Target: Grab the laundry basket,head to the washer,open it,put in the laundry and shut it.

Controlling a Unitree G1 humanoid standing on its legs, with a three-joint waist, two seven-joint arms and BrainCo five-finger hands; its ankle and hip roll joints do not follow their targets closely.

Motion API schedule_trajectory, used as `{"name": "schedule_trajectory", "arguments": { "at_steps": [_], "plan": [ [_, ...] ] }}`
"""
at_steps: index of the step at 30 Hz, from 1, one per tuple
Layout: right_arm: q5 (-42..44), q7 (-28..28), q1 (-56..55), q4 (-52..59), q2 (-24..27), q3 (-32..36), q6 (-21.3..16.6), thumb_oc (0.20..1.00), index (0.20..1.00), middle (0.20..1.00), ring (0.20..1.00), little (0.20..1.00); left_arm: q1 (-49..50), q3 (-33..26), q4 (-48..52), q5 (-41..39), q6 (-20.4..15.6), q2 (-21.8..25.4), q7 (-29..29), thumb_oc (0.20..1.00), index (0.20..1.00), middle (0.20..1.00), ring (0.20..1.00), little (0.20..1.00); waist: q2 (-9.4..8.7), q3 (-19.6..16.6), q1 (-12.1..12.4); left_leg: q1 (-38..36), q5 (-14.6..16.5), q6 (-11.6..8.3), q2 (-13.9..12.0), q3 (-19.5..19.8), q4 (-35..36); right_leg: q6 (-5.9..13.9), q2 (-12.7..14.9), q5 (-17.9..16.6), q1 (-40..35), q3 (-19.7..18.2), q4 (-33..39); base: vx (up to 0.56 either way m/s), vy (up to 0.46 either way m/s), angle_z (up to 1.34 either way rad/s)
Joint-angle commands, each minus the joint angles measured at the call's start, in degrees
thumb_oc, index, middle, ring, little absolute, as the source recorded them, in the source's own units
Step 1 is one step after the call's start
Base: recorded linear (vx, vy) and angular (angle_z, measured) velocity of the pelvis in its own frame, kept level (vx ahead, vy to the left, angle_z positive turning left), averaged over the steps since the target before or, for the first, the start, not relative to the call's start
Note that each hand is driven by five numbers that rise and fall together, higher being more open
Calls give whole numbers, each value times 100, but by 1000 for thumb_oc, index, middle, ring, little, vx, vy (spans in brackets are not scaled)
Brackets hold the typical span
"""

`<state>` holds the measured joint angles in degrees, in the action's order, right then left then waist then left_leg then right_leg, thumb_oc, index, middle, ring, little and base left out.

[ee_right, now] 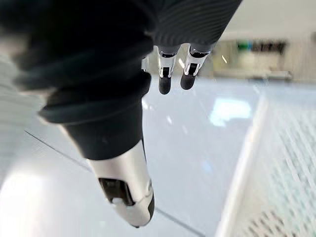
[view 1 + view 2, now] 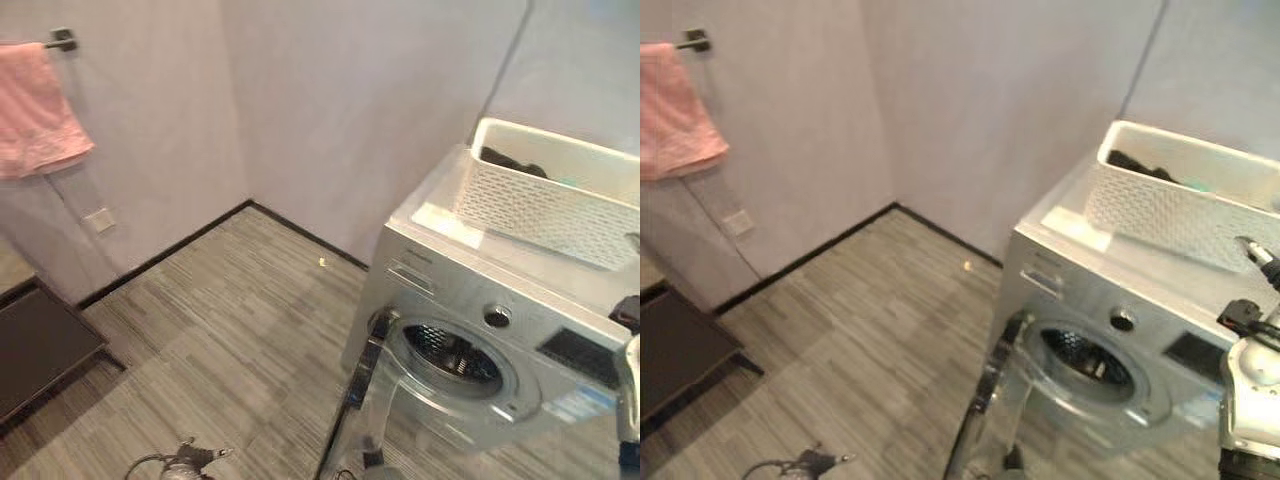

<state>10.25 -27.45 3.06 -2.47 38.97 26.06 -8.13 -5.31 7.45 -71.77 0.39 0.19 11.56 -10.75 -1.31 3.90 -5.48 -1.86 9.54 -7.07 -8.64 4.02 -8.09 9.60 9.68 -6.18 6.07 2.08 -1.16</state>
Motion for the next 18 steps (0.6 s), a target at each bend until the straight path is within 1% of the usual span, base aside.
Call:
{"name": "schedule_trajectory", "arguments": {
  "at_steps": [1,2,3,4,5,6,7,8,9,10,11,12,13,14,15,16,17,18],
  "plan": [
    [82,186,441,165,449,349,-185,1000,1000,1000,1000,1000,-286,-153,-61,-164,-190,560,-37,1000,1000,1000,1000,1000,-641,1,48,-519,867,424,270,-205,-249,452,793,-444,179,-587,-245,239,-539,19],
    [117,363,438,224,630,317,-203,1000,1000,1000,1000,1000,-159,-297,-136,-333,-205,530,8,1000,1000,1000,1000,1000,-623,-71,54,-645,603,282,-77,-150,-139,287,495,82,174,-562,-396,196,-432,16],
    [123,370,439,217,641,312,-207,1000,1000,1000,1000,1000,-153,-298,-137,-337,-208,525,9,1000,1000,1000,1000,1000,-592,-74,42,-670,587,256,-122,-144,-94,261,456,125,182,-541,-443,170,-425,5],
    [226,470,487,319,660,245,-276,1000,1000,1000,1000,1000,-93,-428,-201,-507,-195,512,-25,1000,1000,1000,1000,1000,-590,-121,77,-658,228,171,-322,-128,-123,148,252,320,164,-463,-498,144,-436,0],
    [342,589,680,482,654,43,-386,1000,1000,1000,1000,1000,10,-616,-284,-656,-184,474,-34,1000,1000,1000,1000,1000,-558,-195,129,-535,-591,70,-645,-112,-313,-86,-101,560,78,-342,-536,133,-434,0],
    [342,591,697,480,654,25,-385,1000,1000,1000,1000,1000,14,-630,-283,-656,-184,474,-34,1000,1000,1000,1000,1000,-543,-202,104,-528,-613,51,-672,-96,-295,-106,-125,557,83,-324,-536,96,-436,1],
    [406,663,783,580,654,-63,-452,1000,1000,1000,1000,1000,28,-704,-290,-697,-163,491,-41,1000,1000,1000,1000,1000,-617,-174,140,-278,-1078,79,-779,-55,-725,-224,-244,569,-42,-292,-468,30,-336,5],
    [430,721,796,709,710,-86,-491,1000,1000,1000,1000,1000,47,-758,-254,-737,-156,491,-45,1000,1000,1000,1000,1000,-711,-133,166,-52,-1379,169,-873,-124,-1109,-335,-311,585,-160,-261,-390,27,-456,-1],
    [449,727,776,796,727,-86,-520,1000,1000,1000,1000,1000,71,-769,-204,-738,-151,486,-56,1000,1000,1000,1000,1000,-797,-86,172,179,-1519,279,-967,-267,-1456,-433,-350,588,-269,-196,-306,14,-407,-2],
    [445,776,773,845,731,-116,-511,1000,1000,1000,1000,1000,109,-792,-183,-724,-154,489,-64,1000,1000,1000,1000,1000,-840,-48,179,345,-1487,345,-1057,-512,-1623,-500,-366,626,-381,-105,-191,7,-300,18],
    [404,762,794,803,806,-163,-464,1000,1000,1000,1000,1000,104,-782,-148,-717,-143,476,-53,1000,1000,1000,1000,1000,-883,-12,232,498,-1225,405,-894,-623,-1729,-512,-342,611,-455,-75,-104,34,-190,36],
    [335,803,773,753,947,-190,-357,1000,1000,1000,1000,1000,110,-760,-119,-701,-145,454,1,1000,1000,1000,1000,1000,-891,31,322,675,-821,439,-461,-601,-1704,-509,-333,630,-508,-66,-59,70,-60,48],
    [284,892,735,757,1055,-157,-289,1000,1000,1000,1000,1000,109,-728,-115,-675,-148,413,46,1000,1000,1000,1000,1000,-887,16,351,763,-395,503,-79,-565,-1459,-480,-282,640,-543,-38,-21,84,22,34],
    [193,926,755,680,1230,-136,-200,1000,1000,1000,1000,1000,84,-594,-124,-614,-173,378,82,1000,1000,1000,1000,1000,-865,3,355,766,-97,558,185,-635,-1110,-448,-252,710,-561,61,-48,77,59,22],
    [231,950,803,509,1374,-113,-100,1000,1000,1000,1000,1000,47,-504,-174,-593,-177,370,100,1000,1000,1000,1000,1000,-826,-50,272,631,-55,576,71,-924,-607,-369,-237,705,-519,148,-93,71,91,38],
    [110,918,978,-12,1726,-292,38,1000,1000,1000,1000,1000,4,-293,-147,-591,-192,325,168,1000,1000,1000,1000,1000,-741,-80,284,373,-162,601,127,-1034,-87,-341,-262,735,-500,149,-135,71,113,46],
    [-118,957,1126,-267,1899,-491,205,1000,1000,1000,1000,1000,-4,-156,-135,-581,-216,280,203,1000,1000,1000,1000,1000,-703,-97,333,305,-106,583,258,-839,-66,-306,-264,734,-478,117,-196,63,141,47],
    [-297,1021,1233,-579,2092,-655,343,1000,1000,1000,1000,1000,-17,-87,-128,-529,-213,260,212,1000,1000,1000,1000,1000,-693,-115,308,296,-125,579,360,-698,3,-295,-212,677,-480,123,-196,49,151,6]
  ]
}}
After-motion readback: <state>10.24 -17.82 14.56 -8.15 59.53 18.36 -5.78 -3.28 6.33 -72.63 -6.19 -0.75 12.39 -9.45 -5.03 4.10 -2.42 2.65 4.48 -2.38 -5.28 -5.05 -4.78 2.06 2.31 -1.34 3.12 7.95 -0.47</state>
